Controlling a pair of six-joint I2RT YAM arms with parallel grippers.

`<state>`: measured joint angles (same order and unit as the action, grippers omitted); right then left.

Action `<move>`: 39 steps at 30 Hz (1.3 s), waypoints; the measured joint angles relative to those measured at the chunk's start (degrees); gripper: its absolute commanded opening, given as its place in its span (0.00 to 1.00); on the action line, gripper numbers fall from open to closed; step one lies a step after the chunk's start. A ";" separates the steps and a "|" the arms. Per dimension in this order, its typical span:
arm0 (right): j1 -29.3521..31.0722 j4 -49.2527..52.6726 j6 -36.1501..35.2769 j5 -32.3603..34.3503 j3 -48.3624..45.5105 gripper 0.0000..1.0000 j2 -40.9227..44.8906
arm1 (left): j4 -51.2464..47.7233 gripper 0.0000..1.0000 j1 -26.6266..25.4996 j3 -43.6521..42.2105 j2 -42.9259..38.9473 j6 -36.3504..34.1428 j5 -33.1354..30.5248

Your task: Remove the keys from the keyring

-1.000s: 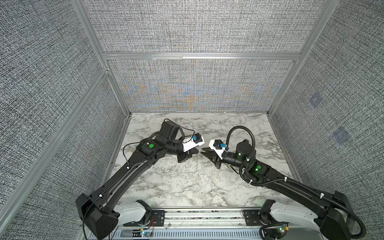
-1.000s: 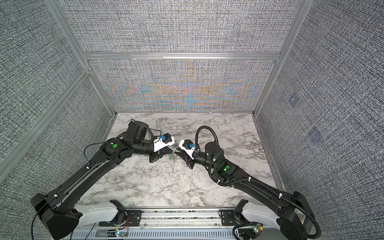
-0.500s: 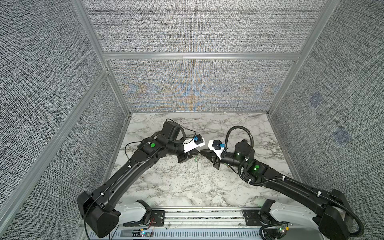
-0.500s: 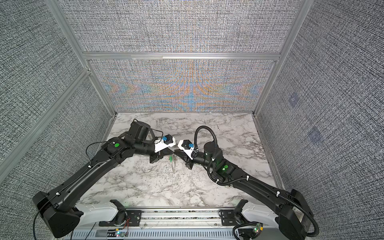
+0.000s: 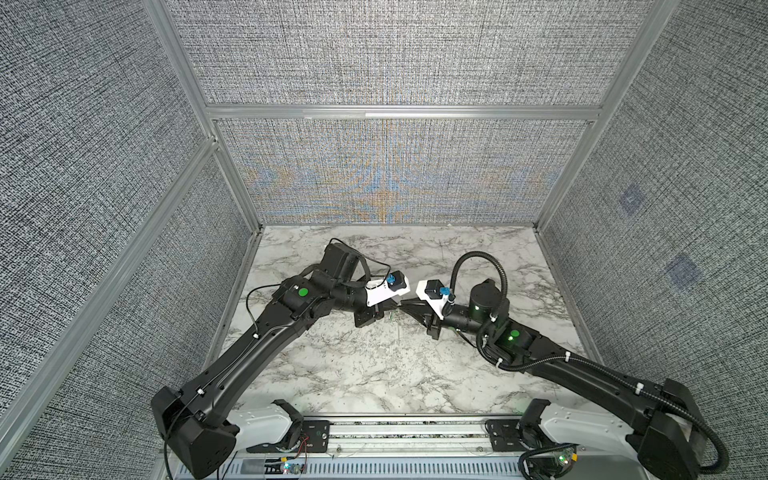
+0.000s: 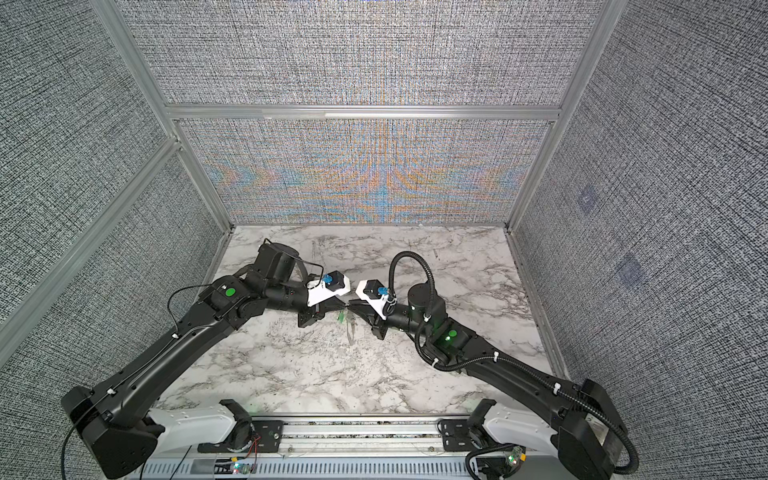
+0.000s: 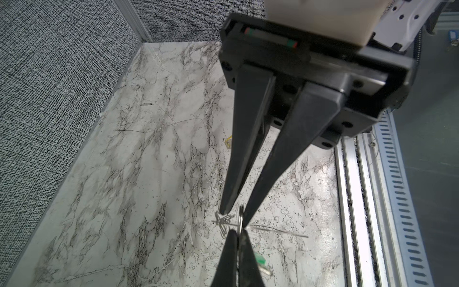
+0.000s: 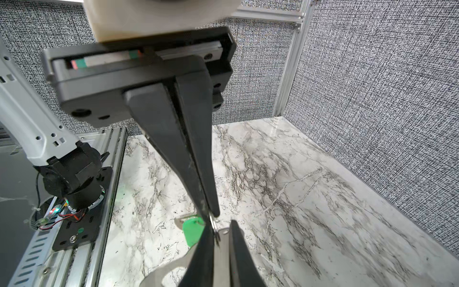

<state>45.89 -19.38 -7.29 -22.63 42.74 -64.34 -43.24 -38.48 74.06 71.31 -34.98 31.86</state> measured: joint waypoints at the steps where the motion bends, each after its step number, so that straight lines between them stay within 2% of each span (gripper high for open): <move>1: 0.02 0.00 0.09 0.00 0.00 0.14 0.13 | 0.00 0.00 0.00 0.00 0.02 -0.11 0.07; 13: 0.02 0.33 -0.09 -0.79 0.00 0.02 0.59 | 0.09 0.00 0.02 0.00 0.24 -0.59 -0.02; 20: -0.07 0.31 0.07 -1.31 0.00 0.00 0.48 | 0.11 0.01 0.04 0.00 0.24 -0.61 -0.02; 25: -0.09 0.20 0.74 -1.11 -0.13 0.00 0.57 | 1.53 0.34 0.22 -0.50 -0.44 0.07 -0.13; 27: -0.09 -0.33 0.98 -0.42 -0.74 0.00 0.83 | 3.08 0.40 0.92 -1.79 -1.46 1.07 0.07; 33: -0.09 -2.64 2.25 -0.07 -1.70 0.00 1.27 | 9.81 0.45 3.91 -8.13 -5.95 5.51 0.04; 39: -0.09 -6.16 3.72 1.31 -2.91 0.00 1.31 | 19.32 0.46 4.24 -16.37 -10.29 12.83 1.68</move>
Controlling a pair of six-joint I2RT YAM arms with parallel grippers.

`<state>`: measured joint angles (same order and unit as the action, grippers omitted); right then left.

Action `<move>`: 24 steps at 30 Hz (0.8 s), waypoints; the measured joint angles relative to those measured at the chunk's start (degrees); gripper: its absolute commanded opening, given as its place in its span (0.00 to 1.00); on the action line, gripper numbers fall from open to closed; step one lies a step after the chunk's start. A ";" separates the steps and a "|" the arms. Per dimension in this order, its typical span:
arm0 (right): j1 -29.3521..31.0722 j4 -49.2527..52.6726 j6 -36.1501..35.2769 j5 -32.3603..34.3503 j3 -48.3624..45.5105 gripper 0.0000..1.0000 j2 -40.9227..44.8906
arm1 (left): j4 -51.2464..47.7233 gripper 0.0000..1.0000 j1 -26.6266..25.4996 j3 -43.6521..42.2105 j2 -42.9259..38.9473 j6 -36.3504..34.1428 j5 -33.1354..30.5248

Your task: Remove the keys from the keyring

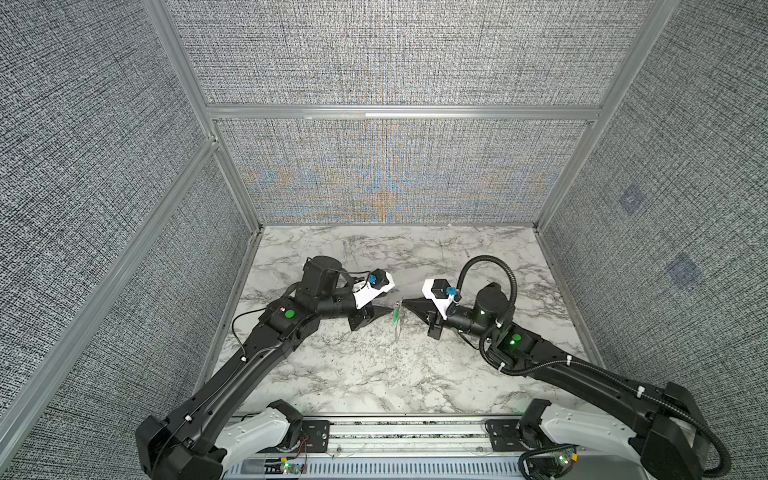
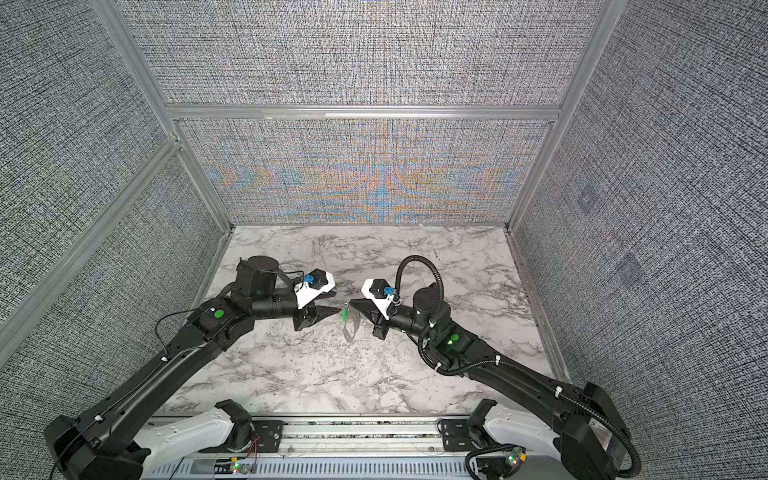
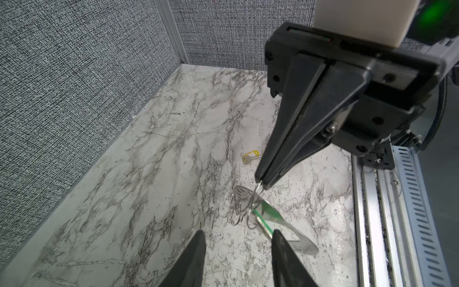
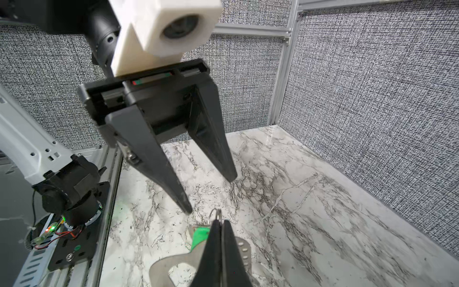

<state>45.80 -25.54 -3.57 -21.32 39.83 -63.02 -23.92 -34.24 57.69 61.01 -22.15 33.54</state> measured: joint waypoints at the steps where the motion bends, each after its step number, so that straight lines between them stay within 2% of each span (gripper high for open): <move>1: 0.00 -0.50 0.04 0.09 0.00 0.00 -0.07 | 1.88 0.47 0.02 -1.51 -0.70 1.29 0.20; 5: 0.00 -2.34 0.94 0.55 -0.02 0.00 -0.39 | 7.93 0.48 0.04 -6.47 -2.93 5.92 1.42; 12: 0.00 -4.24 2.08 1.64 -0.11 0.00 -0.83 | 14.99 0.47 -0.11 -10.21 -3.78 11.43 1.97; 24: 0.04 -5.16 2.82 3.06 -0.15 0.00 -0.83 | 21.29 0.40 -2.08 -12.39 -1.84 14.73 0.57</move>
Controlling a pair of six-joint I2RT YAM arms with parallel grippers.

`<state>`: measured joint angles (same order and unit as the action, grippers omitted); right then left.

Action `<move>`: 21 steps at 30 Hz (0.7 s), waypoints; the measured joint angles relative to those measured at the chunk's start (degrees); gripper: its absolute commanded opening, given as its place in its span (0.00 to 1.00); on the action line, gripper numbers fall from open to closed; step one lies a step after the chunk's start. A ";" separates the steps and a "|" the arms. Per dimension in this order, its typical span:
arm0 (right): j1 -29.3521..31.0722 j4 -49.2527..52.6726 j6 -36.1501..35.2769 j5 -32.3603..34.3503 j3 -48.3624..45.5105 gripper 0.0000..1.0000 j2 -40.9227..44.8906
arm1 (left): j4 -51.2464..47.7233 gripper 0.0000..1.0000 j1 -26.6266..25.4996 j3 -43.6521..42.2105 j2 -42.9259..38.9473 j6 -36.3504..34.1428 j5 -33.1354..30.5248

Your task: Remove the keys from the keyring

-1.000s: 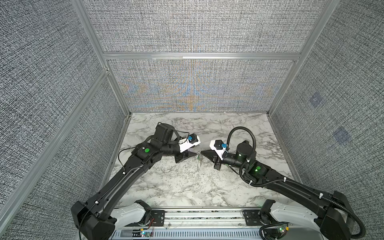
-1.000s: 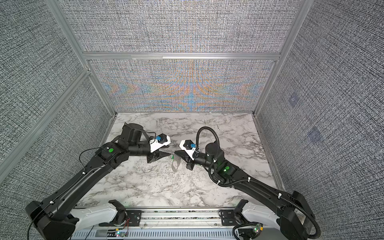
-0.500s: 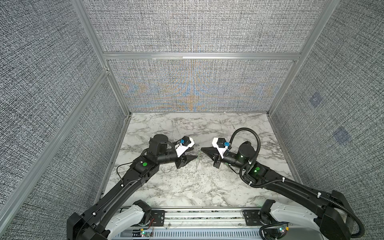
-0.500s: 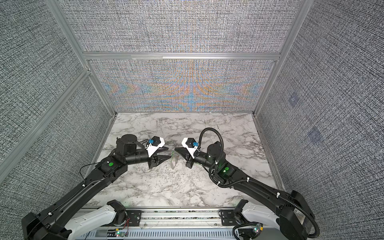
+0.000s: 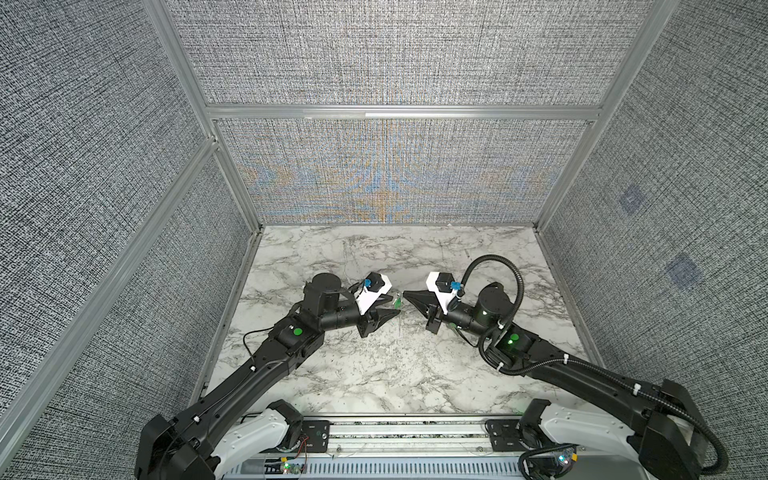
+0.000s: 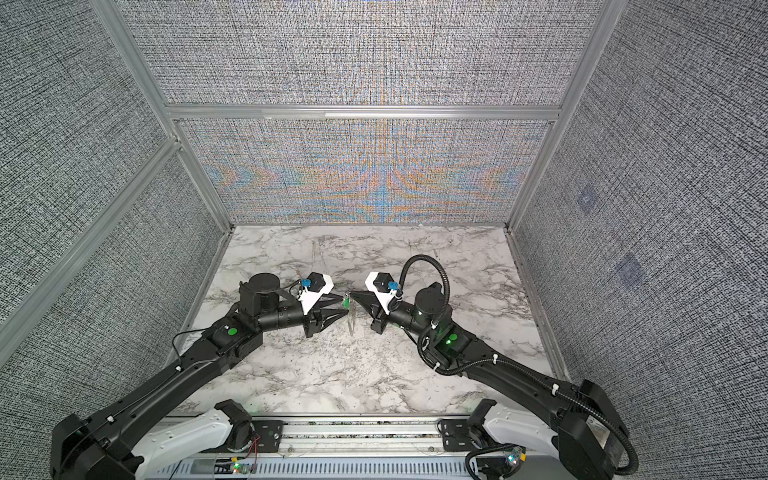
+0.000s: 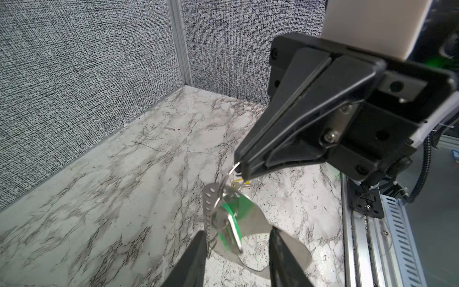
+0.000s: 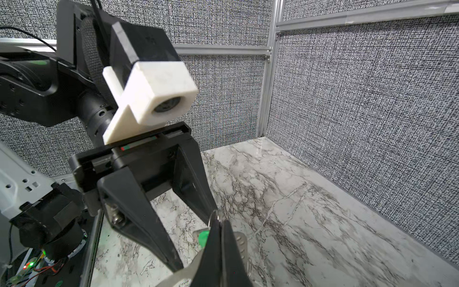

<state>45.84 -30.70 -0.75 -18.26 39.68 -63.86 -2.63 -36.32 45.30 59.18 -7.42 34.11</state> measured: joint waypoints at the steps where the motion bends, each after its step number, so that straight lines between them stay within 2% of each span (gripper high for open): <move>1: 0.00 -0.09 0.15 0.02 0.00 0.00 0.00 | 0.46 0.39 -0.04 -0.09 0.22 0.11 0.00; 9: 0.11 -1.27 0.66 1.18 -0.17 0.00 0.02 | 1.62 0.24 -0.46 -0.02 1.09 0.55 -1.66; 13: 0.13 -1.40 0.98 1.55 -0.44 0.00 0.07 | 1.70 0.20 -0.72 0.24 1.38 0.52 -2.64; 15: 0.26 -1.70 1.03 1.75 -0.44 0.00 0.09 | 1.66 0.20 -0.79 0.24 1.57 0.50 -2.78; 18: 0.33 -1.84 1.03 2.32 -0.44 0.00 0.13 | 1.70 0.33 -1.05 0.31 1.88 0.48 -3.78; 21: 0.33 -1.88 1.03 2.82 -0.46 0.00 0.22 | 1.81 0.38 -1.22 0.31 1.95 0.59 -3.96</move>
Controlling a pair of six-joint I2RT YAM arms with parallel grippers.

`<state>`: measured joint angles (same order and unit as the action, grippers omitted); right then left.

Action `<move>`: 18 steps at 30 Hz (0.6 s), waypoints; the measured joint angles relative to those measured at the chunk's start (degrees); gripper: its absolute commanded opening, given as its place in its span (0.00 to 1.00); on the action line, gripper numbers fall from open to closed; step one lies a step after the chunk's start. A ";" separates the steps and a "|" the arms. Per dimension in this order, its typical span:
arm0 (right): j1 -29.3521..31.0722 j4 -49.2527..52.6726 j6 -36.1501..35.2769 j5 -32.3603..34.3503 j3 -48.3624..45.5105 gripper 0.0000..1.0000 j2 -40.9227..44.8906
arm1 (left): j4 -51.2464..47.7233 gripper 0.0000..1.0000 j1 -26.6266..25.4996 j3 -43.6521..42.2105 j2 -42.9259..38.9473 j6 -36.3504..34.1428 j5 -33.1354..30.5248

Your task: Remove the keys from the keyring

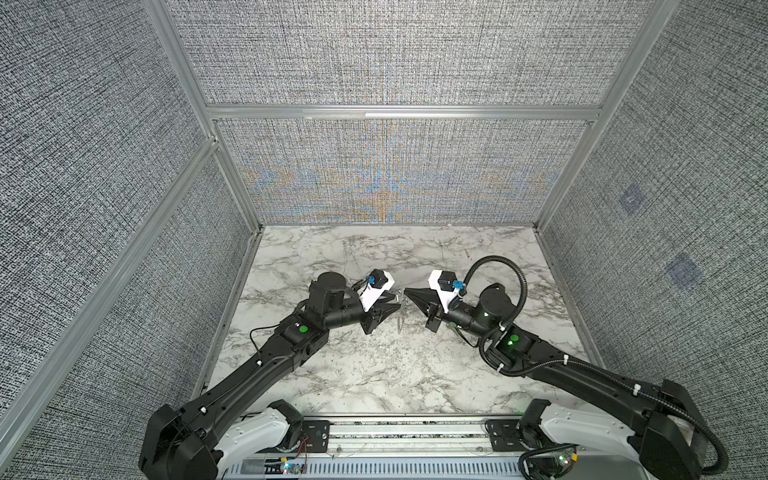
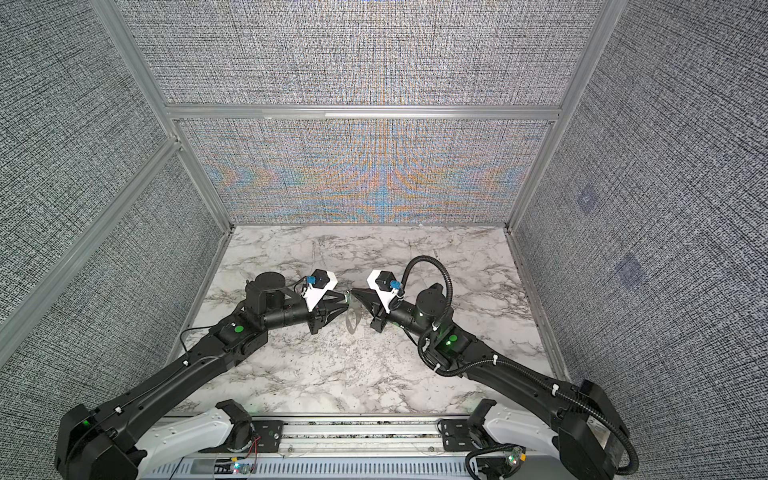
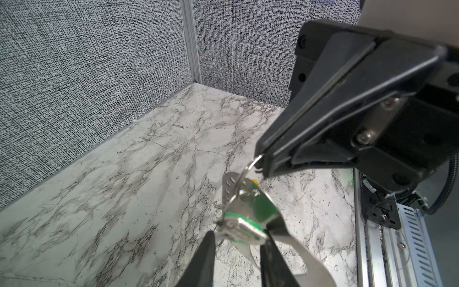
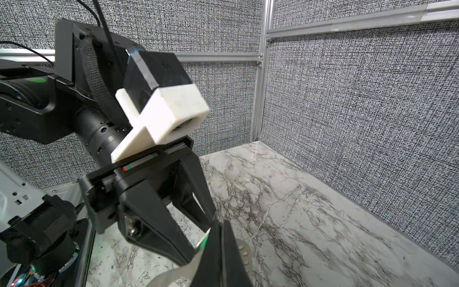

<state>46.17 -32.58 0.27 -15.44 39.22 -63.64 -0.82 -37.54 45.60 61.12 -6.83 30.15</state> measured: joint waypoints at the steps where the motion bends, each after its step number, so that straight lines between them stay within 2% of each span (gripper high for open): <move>1: 0.00 -0.04 0.00 0.00 -0.02 0.00 0.00 | 0.20 0.39 -0.11 0.00 0.00 0.02 0.00; 5: 0.07 -0.17 0.00 0.39 -0.28 0.00 0.00 | 1.46 0.44 -0.31 -0.13 -0.09 0.79 -0.20; 9: 0.11 -0.17 -0.02 1.33 -0.31 0.00 0.15 | 1.57 0.44 -0.59 -0.20 -0.22 1.25 -1.42; 18: 0.26 -0.17 -0.02 2.16 -0.31 0.00 0.26 | 2.78 0.37 -1.33 -0.98 -0.83 2.51 -5.62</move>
<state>46.44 -32.75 0.25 -13.28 38.92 -63.37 1.96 -38.87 44.62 60.29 -4.32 24.53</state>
